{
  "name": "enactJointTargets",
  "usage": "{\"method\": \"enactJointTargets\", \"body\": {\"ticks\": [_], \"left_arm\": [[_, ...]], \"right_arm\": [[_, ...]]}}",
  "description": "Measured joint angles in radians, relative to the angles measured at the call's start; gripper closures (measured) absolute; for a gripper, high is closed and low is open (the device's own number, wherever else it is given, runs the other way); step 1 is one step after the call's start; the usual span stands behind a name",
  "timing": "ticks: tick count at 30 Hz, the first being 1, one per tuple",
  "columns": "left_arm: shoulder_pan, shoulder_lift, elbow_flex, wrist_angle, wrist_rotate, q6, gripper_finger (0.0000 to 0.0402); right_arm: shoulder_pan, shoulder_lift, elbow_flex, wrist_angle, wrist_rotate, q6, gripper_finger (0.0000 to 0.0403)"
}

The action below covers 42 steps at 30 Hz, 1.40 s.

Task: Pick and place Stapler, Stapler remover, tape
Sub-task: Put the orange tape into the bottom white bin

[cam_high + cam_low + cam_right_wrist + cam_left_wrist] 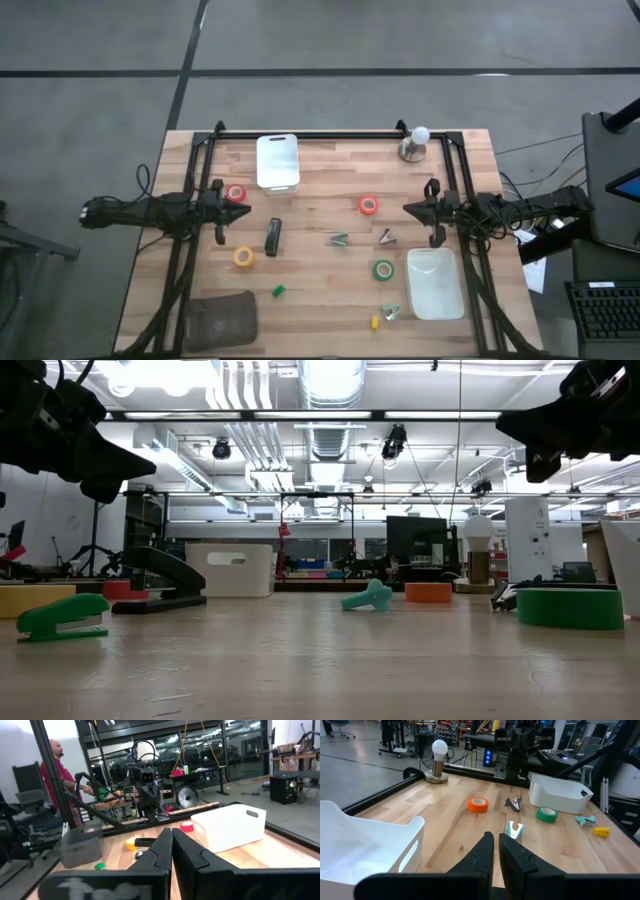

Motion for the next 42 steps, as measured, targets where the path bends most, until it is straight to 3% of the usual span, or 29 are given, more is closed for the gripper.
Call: {"method": "enactJointTargets", "body": {"ticks": [27, 42], "left_arm": [[0.000, 0.000, 0.000, 0.000, 0.000, 0.000, 0.0369], [0.000, 0.000, 0.000, 0.000, 0.000, 0.000, 0.0369]], "right_arm": [[0.000, 0.177, 0.000, 0.000, 0.078, 0.036, 0.0394], [0.000, 0.254, 0.005, -0.001, 0.165, 0.260, 0.0392]]}}
